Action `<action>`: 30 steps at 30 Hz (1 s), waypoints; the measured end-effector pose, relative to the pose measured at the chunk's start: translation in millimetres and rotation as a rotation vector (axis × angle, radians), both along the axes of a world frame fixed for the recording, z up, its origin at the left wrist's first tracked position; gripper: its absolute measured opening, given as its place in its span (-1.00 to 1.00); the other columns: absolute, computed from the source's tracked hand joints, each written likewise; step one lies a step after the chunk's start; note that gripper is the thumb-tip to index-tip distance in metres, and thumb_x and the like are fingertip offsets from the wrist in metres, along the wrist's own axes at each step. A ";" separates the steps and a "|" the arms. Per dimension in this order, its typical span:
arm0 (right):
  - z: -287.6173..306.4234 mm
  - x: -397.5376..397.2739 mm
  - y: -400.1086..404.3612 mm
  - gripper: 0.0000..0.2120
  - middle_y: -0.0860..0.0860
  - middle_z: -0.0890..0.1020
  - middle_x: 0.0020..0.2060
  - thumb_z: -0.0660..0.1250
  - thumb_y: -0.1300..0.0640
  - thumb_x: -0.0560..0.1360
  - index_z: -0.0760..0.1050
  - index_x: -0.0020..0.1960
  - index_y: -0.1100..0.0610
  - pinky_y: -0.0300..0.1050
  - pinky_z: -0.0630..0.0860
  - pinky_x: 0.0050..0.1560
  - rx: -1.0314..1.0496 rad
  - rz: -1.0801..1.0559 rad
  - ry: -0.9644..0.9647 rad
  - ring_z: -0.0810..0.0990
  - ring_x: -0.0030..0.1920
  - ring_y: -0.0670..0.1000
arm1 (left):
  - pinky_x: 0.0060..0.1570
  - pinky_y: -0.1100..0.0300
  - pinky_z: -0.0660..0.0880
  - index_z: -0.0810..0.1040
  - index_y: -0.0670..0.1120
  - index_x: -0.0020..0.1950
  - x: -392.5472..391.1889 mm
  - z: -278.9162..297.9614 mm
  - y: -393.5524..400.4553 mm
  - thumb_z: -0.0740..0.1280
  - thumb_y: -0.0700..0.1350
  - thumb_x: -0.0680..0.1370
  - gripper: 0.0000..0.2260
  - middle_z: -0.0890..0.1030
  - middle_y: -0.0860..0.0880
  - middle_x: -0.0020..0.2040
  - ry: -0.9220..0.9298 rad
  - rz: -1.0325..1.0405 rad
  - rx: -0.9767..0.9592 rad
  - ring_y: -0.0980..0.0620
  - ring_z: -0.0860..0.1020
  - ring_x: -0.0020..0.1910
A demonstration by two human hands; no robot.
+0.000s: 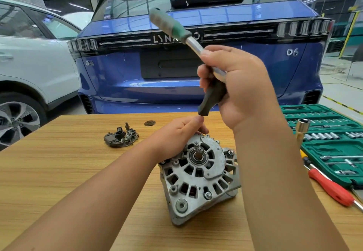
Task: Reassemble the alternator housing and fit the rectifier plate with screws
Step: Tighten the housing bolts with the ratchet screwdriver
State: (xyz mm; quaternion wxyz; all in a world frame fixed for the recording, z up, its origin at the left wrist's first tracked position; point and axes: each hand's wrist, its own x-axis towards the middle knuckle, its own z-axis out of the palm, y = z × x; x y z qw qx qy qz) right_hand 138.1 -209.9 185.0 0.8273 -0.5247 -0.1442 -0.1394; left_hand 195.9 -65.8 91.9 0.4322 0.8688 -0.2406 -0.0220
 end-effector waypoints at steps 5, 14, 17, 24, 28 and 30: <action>5.5 -0.8 -15.4 -0.81 0.11 0.66 -0.20 0.28 0.23 0.49 0.38 0.09 0.17 -0.17 0.44 -0.09 0.108 0.368 0.092 0.55 -0.21 0.00 | 0.11 0.16 0.45 0.67 0.10 0.06 -2.5 0.9 -0.4 -0.02 0.43 0.58 -0.41 0.67 0.16 0.02 0.049 0.024 -0.044 0.26 0.60 0.01; 8.1 -2.1 -12.0 -0.61 0.00 0.54 -0.24 0.22 0.38 0.22 0.52 0.02 0.19 -0.29 0.39 -0.15 0.439 0.437 0.192 0.47 -0.39 -0.09 | -0.02 0.37 0.40 0.67 0.04 0.09 -3.6 -0.5 1.3 -0.03 0.23 0.69 -0.49 0.63 0.14 0.03 0.045 0.015 -0.064 0.34 0.56 -0.05; 3.7 5.5 -10.7 -0.63 -0.03 0.53 -0.27 0.25 0.39 0.24 0.51 0.00 0.11 -0.28 0.44 -0.11 0.471 0.483 0.159 0.51 -0.32 -0.08 | 0.12 0.27 0.42 0.66 0.08 0.03 -3.0 -1.3 1.2 -0.03 0.24 0.68 -0.51 0.65 0.06 0.10 0.051 0.015 -0.081 0.22 0.56 0.06; -31.1 32.0 -19.8 -0.61 0.03 0.59 -0.07 0.70 0.25 0.16 0.59 -0.13 0.05 0.05 0.43 0.13 0.350 0.764 -0.187 0.57 -0.03 0.06 | 0.28 0.06 0.43 0.61 0.27 -0.15 -2.8 -0.3 1.8 0.00 0.32 0.65 -0.57 0.66 0.11 0.16 0.056 -0.002 -0.062 0.15 0.57 0.17; -39.1 39.8 -22.2 -0.61 0.04 0.61 -0.02 0.67 0.28 0.23 0.61 -0.05 0.05 0.23 0.34 0.28 0.315 0.807 -0.276 0.61 0.03 0.08 | 0.26 0.07 0.43 0.60 0.31 -0.13 -2.4 0.2 2.1 -0.01 0.38 0.56 -0.59 0.64 0.14 0.16 0.054 -0.004 -0.030 0.18 0.56 0.17; -39.0 40.5 -21.0 -0.61 0.04 0.61 -0.03 0.68 0.29 0.20 0.63 -0.06 0.06 0.24 0.36 0.27 0.317 0.795 -0.281 0.62 0.02 0.07 | 0.27 0.04 0.43 0.60 0.30 -0.12 -1.4 -1.3 2.7 -0.01 0.39 0.56 -0.58 0.65 0.17 0.16 0.054 0.007 -0.025 0.19 0.56 0.18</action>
